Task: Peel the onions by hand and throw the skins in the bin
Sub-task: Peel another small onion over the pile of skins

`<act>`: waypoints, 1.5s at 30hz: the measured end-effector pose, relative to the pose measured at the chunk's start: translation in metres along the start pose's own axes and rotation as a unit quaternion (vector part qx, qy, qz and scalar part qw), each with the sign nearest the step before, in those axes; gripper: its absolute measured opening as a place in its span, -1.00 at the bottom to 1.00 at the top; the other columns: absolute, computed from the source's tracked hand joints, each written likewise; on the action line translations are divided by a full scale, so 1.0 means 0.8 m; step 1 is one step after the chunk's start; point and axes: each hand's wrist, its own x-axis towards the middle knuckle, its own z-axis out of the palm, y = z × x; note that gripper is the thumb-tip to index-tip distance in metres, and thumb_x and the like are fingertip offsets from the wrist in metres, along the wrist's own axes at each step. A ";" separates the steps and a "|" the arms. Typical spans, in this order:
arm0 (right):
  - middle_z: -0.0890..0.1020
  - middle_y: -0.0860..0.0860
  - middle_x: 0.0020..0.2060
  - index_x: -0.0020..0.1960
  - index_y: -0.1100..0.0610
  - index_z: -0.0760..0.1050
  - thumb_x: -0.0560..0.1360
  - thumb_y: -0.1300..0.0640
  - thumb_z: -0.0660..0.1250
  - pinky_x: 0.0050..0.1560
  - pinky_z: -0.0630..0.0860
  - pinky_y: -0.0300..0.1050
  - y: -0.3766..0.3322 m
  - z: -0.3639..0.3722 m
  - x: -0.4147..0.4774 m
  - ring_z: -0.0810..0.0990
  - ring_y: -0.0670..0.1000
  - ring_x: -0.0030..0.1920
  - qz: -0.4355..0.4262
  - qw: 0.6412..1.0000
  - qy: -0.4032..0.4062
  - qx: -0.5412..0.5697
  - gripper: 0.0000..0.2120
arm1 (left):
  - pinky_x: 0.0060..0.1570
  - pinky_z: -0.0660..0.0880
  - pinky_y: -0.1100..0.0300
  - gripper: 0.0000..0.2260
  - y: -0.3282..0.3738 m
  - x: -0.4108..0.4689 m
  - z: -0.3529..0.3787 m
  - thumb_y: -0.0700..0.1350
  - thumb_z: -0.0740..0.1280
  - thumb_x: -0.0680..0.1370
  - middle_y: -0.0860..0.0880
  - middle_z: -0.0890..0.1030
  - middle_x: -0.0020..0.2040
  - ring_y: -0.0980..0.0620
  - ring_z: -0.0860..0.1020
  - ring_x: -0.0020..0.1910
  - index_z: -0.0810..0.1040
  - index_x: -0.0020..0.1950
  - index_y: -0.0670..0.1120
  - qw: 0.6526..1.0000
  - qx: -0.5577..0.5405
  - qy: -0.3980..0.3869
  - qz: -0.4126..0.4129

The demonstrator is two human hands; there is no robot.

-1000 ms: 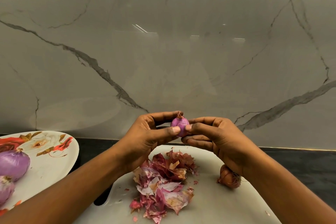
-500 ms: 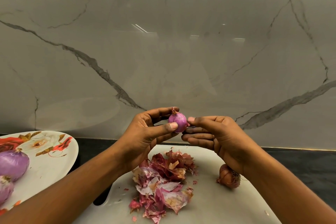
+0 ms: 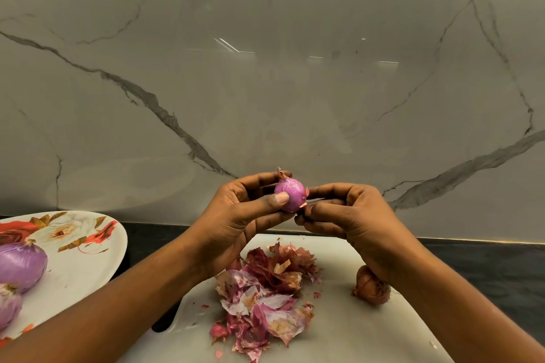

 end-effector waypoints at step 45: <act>0.77 0.22 -0.07 0.18 0.22 0.66 0.40 0.13 0.54 -0.05 0.74 -0.08 -0.003 0.004 -0.003 0.79 0.19 -0.07 0.021 0.999 -0.040 -0.021 -0.62 | 0.00 0.68 0.15 -0.59 -0.004 0.001 -0.004 -0.04 0.47 0.49 -0.17 0.73 0.15 -0.14 0.72 0.06 0.65 0.30 -0.15 0.995 0.098 0.027 -0.005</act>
